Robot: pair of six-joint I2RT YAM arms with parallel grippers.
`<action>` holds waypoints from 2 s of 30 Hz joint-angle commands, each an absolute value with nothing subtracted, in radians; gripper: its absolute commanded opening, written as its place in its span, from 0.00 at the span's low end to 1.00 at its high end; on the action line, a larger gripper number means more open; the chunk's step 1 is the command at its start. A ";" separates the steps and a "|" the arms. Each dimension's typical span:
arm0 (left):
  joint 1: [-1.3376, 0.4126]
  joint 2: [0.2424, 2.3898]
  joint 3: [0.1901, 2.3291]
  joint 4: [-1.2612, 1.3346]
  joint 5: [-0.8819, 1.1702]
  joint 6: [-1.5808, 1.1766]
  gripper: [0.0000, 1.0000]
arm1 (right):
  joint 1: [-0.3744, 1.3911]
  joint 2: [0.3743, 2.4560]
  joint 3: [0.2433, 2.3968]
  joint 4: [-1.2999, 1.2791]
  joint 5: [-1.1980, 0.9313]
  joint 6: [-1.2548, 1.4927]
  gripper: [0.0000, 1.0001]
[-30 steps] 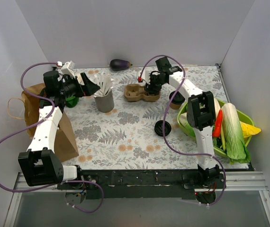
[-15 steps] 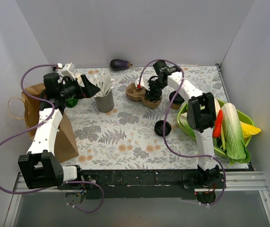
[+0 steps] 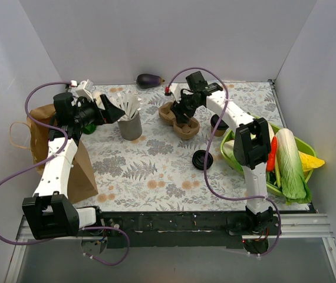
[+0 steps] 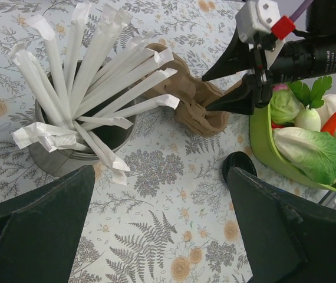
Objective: Pack the takeout coffee
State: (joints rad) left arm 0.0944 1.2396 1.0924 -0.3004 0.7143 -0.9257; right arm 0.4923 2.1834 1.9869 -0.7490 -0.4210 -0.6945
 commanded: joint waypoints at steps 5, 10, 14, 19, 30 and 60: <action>0.097 1.204 1.100 -0.278 0.724 -0.946 0.98 | 0.506 2.117 1.951 -0.617 -0.273 -0.258 0.65; 0.097 1.192 1.098 -0.291 0.715 -0.939 0.98 | 0.506 2.155 1.971 -0.612 -0.238 -0.244 0.65; 0.098 1.186 1.094 -0.296 0.713 -0.937 0.98 | 0.506 2.174 1.980 -0.612 -0.222 -0.245 0.65; 0.101 1.190 1.097 -0.296 0.713 -0.937 0.98 | 0.506 2.198 1.996 -0.607 -0.216 -0.245 0.65; 0.103 1.196 1.091 -0.291 0.712 -0.939 0.98 | 0.506 2.230 2.008 -0.606 -0.215 -0.259 0.62; 0.115 1.213 1.089 -0.276 0.716 -0.946 0.98 | 0.506 2.253 2.006 -0.611 -0.218 -0.242 0.46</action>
State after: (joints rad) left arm 0.1059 1.2224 1.0904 -0.2909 0.7151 -0.9474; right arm 0.5030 2.2341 1.9759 -0.6254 -0.2176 -0.2600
